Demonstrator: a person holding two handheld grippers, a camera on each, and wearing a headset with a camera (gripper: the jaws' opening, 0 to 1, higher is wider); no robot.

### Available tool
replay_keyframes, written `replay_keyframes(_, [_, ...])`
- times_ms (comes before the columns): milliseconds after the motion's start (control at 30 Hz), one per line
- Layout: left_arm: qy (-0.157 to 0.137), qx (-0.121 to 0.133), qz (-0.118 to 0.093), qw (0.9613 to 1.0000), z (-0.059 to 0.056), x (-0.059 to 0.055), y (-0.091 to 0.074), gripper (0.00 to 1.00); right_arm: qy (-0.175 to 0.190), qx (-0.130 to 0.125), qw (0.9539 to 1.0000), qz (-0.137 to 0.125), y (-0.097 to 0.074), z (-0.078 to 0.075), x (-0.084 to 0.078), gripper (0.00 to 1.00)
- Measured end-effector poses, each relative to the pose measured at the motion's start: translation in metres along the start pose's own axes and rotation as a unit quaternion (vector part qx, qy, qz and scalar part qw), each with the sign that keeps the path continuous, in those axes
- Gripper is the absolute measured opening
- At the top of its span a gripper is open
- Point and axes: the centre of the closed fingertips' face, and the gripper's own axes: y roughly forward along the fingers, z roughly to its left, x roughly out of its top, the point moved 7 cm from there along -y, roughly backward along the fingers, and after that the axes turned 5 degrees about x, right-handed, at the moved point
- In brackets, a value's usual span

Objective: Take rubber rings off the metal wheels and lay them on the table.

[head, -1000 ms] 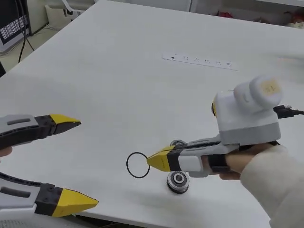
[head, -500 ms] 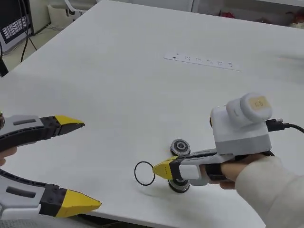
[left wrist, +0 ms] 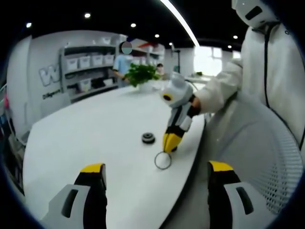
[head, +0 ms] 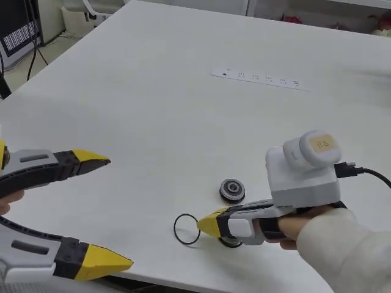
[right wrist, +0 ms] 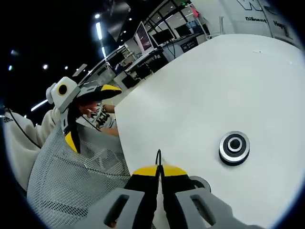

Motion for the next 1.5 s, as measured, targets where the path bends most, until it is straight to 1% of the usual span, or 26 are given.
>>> replay_keyframes(100, [0.000, 0.001, 0.000, 1.0000, 0.000, 0.000, 0.000, 0.89, -0.002, -0.002, 1.0000, 0.003, 0.001, -0.001, -0.001, 0.00])
replay_keyframes(367, [-0.001, 0.001, -0.001, 1.0000, 0.000, 0.000, 0.000, 0.89, -0.032, -0.012, 0.9994, 0.008, 0.003, -0.001, -0.001, 0.00])
replay_keyframes(467, [-0.001, 0.002, -0.001, 1.0000, 0.001, 0.000, 0.000, 0.88, -0.031, -0.011, 0.9994, 0.009, 0.002, -0.001, -0.002, 0.00])
replay_keyframes(567, [-0.001, 0.003, 0.000, 1.0000, 0.001, 0.000, 0.000, 0.88, -0.039, -0.016, 0.9990, 0.013, 0.001, -0.004, -0.002, 0.02])
replay_keyframes(800, [0.001, -0.001, 0.005, 1.0000, 0.000, -0.001, 0.001, 0.88, -0.047, -0.024, 0.9986, 0.011, -0.003, -0.006, 0.000, 0.03])
replay_keyframes(967, [-0.001, -0.002, 0.005, 1.0000, -0.001, -0.001, 0.001, 0.88, -0.052, -0.025, 0.9984, 0.004, -0.007, -0.006, 0.004, 0.04])
replay_keyframes(1267, [-0.001, -0.002, 0.008, 1.0000, -0.001, -0.001, 0.001, 0.88, -0.084, -0.022, 0.9962, -0.001, -0.013, 0.000, 0.012, 0.07])
replay_keyframes(1500, [-0.002, -0.002, 0.010, 0.9999, -0.001, -0.001, 0.001, 0.87, -0.105, -0.025, 0.9941, -0.012, -0.021, 0.004, 0.019, 0.10])
